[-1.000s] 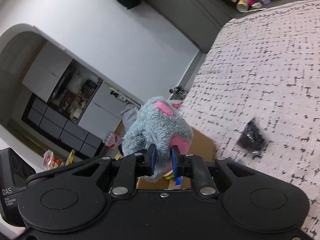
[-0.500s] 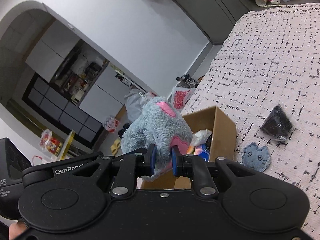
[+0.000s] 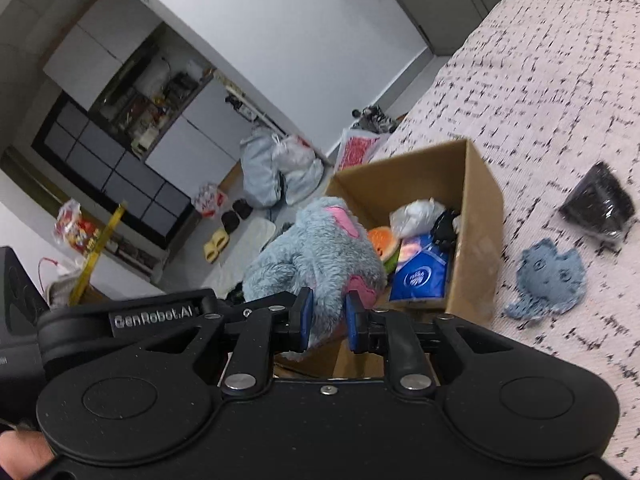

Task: Organize soft objects
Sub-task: 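Carry the grey plush mouse with both tools over the cardboard box, then open both tools to drop the grey plush mouse into the box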

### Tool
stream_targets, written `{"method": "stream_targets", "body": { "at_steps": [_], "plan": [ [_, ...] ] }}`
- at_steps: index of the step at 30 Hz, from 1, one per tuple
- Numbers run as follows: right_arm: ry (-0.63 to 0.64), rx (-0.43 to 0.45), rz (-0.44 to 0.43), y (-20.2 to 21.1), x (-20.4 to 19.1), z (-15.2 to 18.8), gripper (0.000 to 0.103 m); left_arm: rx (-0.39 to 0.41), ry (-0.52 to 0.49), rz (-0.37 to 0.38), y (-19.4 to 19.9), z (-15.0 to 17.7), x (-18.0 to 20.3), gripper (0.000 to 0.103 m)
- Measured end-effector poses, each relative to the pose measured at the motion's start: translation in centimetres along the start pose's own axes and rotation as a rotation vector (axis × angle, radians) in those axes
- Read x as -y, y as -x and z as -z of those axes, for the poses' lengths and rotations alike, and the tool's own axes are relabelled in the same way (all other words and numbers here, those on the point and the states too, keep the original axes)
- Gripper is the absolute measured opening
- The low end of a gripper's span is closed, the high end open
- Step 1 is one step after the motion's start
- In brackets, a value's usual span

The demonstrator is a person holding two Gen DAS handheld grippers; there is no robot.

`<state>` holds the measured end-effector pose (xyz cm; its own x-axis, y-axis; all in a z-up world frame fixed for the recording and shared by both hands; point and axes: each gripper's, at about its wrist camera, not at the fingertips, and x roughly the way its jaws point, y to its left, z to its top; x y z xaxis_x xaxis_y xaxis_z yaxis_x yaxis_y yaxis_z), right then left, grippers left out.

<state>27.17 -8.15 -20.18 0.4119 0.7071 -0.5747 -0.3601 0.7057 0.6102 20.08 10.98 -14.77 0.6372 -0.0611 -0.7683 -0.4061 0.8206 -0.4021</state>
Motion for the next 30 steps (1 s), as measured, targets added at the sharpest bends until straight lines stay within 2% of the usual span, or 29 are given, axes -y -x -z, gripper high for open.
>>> {"method": "stream_targets", "body": {
  "at_steps": [4,12,16,17,23,25,30],
  "plan": [
    [0.001,-0.009,0.027,-1.0,-0.1,0.5,0.020,0.019,-0.008,-0.029,-0.6,0.0,-0.2,0.024],
    [0.000,-0.021,0.066,-2.1,0.1,0.7,0.021,0.002,0.019,-0.061,-2.1,0.0,-0.8,0.024],
    [0.000,-0.015,0.085,-1.8,0.2,0.6,0.029,-0.037,0.028,-0.121,-2.9,0.0,-1.0,0.024],
    [-0.002,-0.011,0.085,-1.6,0.2,0.5,0.033,-0.029,0.022,-0.124,-2.7,0.1,-0.8,0.027],
    [-0.001,0.021,0.053,0.8,0.0,-0.6,0.042,-0.018,0.046,-0.105,-1.0,0.0,-0.9,0.035],
    [0.007,0.037,0.048,2.0,-0.1,-1.0,0.042,-0.003,0.056,-0.120,-0.3,-0.1,-0.8,0.036],
    [0.003,0.060,0.060,4.3,0.1,-2.0,0.054,0.031,0.047,-0.166,1.6,-0.6,0.1,0.053]
  ]
}}
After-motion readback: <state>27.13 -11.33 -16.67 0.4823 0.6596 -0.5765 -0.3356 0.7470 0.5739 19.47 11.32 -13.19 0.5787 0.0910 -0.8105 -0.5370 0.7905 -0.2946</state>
